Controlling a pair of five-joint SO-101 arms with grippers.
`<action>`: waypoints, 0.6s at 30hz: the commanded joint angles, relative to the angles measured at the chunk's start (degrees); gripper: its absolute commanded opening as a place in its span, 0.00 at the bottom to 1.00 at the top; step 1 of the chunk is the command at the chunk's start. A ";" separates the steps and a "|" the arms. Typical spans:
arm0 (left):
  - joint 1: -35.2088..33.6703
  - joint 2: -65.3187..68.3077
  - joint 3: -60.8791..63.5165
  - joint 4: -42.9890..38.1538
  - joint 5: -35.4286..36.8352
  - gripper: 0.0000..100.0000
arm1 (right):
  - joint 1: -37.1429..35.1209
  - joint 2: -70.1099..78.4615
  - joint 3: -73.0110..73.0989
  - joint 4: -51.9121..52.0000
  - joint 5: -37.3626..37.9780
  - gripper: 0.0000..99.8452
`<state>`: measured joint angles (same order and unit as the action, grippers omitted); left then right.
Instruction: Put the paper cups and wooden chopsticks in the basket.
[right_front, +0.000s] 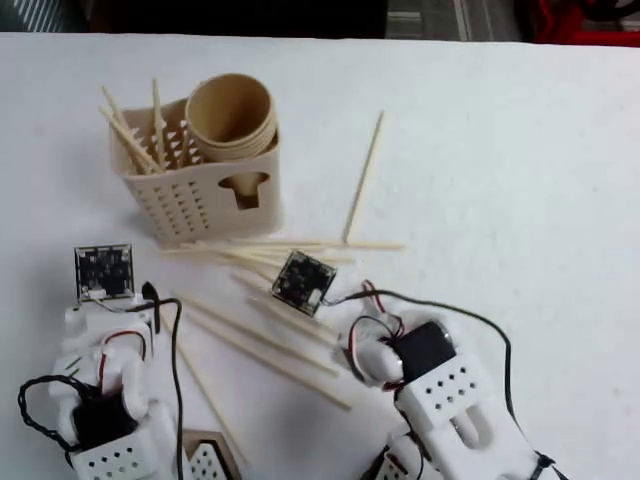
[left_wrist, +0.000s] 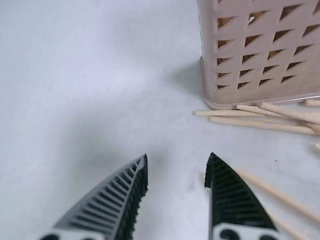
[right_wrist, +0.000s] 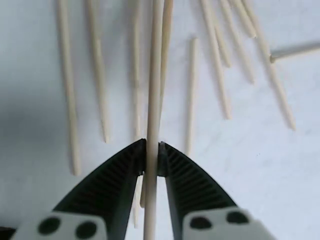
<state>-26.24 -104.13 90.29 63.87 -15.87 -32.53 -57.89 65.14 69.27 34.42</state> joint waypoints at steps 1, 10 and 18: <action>-0.22 -0.57 -0.44 -1.23 -0.53 0.20 | 0.57 -0.92 3.43 -3.65 0.53 0.02; -0.22 -0.57 -0.44 -1.23 -0.53 0.20 | -0.13 -0.84 4.04 -4.44 -2.02 0.11; -0.22 -0.57 -0.44 -1.32 -0.53 0.20 | -8.22 -0.75 4.22 -8.84 -8.53 0.11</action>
<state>-26.24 -104.13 90.29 63.87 -15.87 -38.51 -57.89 69.80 62.07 27.91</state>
